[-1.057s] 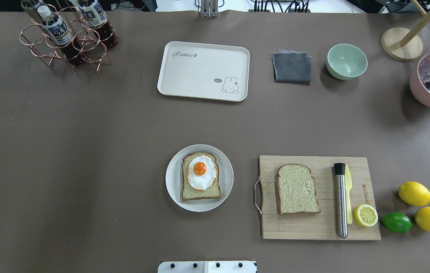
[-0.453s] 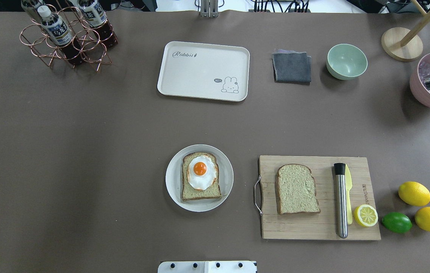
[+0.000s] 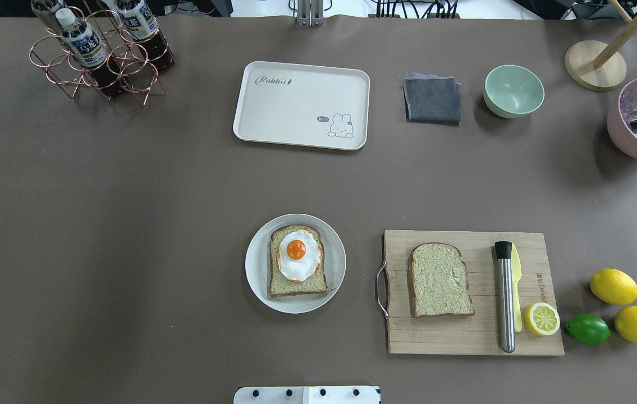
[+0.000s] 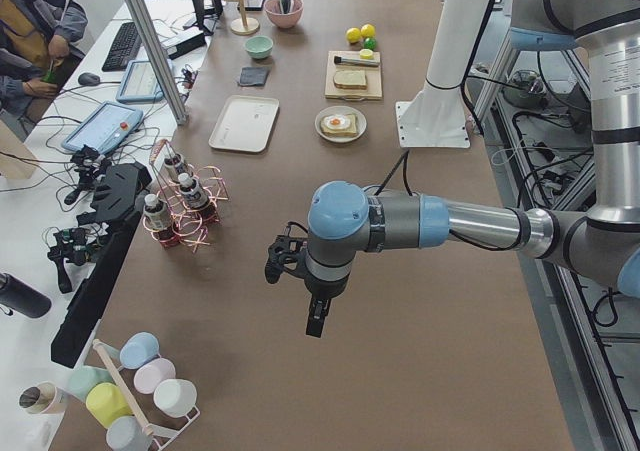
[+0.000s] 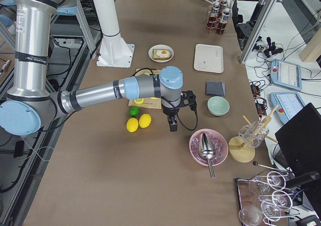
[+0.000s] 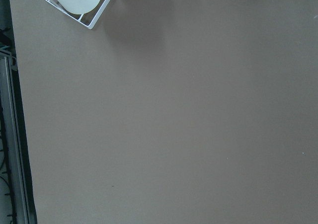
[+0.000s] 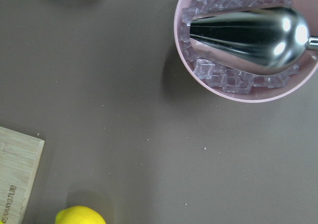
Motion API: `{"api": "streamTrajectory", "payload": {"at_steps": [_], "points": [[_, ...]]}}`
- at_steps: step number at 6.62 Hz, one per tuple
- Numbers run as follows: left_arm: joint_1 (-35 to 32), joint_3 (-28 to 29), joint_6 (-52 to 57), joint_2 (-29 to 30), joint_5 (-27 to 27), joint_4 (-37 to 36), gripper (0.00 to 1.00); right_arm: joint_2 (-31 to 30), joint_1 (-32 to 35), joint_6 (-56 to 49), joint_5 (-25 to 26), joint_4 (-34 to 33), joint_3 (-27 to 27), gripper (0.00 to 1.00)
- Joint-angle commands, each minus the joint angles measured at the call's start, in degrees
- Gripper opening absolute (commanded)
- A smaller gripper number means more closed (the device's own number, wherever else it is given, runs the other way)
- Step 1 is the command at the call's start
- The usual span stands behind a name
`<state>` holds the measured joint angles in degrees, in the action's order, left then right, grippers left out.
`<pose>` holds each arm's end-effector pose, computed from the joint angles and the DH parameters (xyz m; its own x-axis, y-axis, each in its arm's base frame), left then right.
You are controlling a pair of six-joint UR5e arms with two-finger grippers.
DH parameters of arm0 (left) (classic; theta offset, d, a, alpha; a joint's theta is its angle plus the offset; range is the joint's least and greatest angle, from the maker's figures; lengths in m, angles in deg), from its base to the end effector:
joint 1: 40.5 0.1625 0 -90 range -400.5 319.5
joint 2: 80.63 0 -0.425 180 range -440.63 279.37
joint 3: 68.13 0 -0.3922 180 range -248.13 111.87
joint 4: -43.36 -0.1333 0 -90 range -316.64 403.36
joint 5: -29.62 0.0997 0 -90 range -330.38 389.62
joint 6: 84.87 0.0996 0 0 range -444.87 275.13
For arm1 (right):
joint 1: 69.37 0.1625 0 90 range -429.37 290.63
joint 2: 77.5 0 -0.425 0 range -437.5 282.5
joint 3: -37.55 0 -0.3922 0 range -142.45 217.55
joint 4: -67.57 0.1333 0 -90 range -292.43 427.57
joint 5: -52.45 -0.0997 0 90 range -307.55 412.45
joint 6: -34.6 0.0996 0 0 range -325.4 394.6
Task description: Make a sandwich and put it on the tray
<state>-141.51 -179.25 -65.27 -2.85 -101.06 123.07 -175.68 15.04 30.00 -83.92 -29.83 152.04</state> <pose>-0.1426 -0.3750 0.5951 0.7625 0.1781 -0.6220 -0.0688 0.9782 0.1957 0.0195 -0.4290 0.5255 0.6659 -0.2571 0.7004 0.1501 0.9657 0.2117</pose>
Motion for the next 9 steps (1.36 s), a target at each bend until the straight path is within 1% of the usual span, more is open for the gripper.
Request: {"api": "streamTrajectory", "payload": {"at_steps": [1, 2, 3, 4, 5, 6, 7, 8, 9], "points": [[0.46, -0.07, 0.00, -0.26, -0.10, -0.08, 0.97, 0.01, -4.49, 8.83, -1.35, 0.11, 4.23, 1.00], [0.46, 0.10, -0.35, -0.43, -1.49, -0.51, 0.97, 0.10, -9.04, 18.83, -0.40, 1.85, 7.39, 1.00], [0.46, 1.67, -3.40, -0.44, -5.33, -0.34, 0.97, 0.01, -12.74, 27.63, -0.30, 6.40, 8.03, 1.00], [0.98, 1.78, -7.34, -0.35, -6.50, 0.27, 0.97, -0.07, -18.00, 37.81, 1.09, 11.14, 8.47, 0.98], [1.77, 1.86, -7.64, -0.09, -6.52, 0.36, 0.97, 0.01, -23.27, 47.14, 3.46, 16.41, 8.47, 0.95], [1.78, 1.86, -7.73, 0.09, -6.60, 0.27, 0.97, 0.45, -28.37, 54.10, 5.31, 19.94, 8.39, 0.94], [1.78, 1.78, -7.73, 0.27, -6.52, 0.97, 0.97, 4.72, -33.64, 65.22, 7.15, 20.67, 8.30, 0.94], [1.87, 1.78, -7.91, 0.44, -6.52, 1.24, 0.97, 7.37, -39.18, 68.81, 11.18, 20.68, 8.39, 0.93], [2.65, 1.78, -8.08, 0.62, -6.52, 1.15, 0.97, 7.83, -43.41, 68.85, 14.52, 20.94, 8.13, 0.91]]}}
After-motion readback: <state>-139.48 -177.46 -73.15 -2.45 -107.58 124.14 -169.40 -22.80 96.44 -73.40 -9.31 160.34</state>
